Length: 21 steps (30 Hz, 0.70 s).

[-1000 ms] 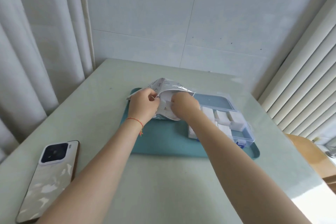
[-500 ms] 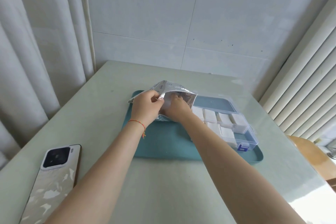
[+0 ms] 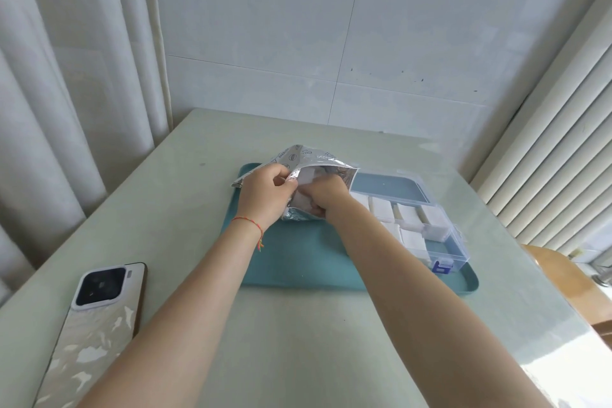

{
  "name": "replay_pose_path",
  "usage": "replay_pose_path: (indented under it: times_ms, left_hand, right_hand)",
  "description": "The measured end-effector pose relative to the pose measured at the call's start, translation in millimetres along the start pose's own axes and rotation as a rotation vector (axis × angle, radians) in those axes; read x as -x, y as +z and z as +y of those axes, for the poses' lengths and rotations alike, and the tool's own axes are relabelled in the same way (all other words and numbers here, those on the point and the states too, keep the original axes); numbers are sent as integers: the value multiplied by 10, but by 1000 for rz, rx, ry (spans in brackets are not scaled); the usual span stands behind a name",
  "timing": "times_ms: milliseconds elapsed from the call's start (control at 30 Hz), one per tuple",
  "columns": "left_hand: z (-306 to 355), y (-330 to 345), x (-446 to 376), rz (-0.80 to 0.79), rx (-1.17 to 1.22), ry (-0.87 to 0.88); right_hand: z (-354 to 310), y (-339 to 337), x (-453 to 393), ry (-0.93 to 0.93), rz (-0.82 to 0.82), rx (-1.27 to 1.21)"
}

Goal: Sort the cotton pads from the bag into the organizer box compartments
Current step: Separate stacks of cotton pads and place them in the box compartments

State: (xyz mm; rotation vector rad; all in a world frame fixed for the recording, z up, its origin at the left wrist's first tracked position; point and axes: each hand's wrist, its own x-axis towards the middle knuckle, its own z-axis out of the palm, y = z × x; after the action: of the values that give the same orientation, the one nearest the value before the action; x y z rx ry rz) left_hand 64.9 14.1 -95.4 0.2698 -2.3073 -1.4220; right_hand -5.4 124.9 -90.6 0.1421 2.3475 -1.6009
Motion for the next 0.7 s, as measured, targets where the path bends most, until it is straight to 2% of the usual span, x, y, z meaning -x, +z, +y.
replay_pose_path:
  times_ms: [200, 333, 400, 467, 600, 700]
  left_hand:
    - [92, 18, 56, 33, -118, 5]
    - [209, 50, 152, -30, -153, 44]
    - [335, 116, 211, 3, -81, 132]
    - [491, 189, 266, -62, 13, 153]
    - [691, 343, 352, -326, 184, -61]
    - [698, 446, 353, -289, 373, -221]
  right_hand:
    - [28, -472, 234, -70, -55, -32]
    - [133, -952, 498, -99, -228, -70]
    - [181, -1150, 594, -151, -330, -55]
    - [214, -1272, 652, -204, -393, -12]
    - [243, -1386, 697, -273, -430, 78]
    - [279, -1527, 692, -288, -390, 110]
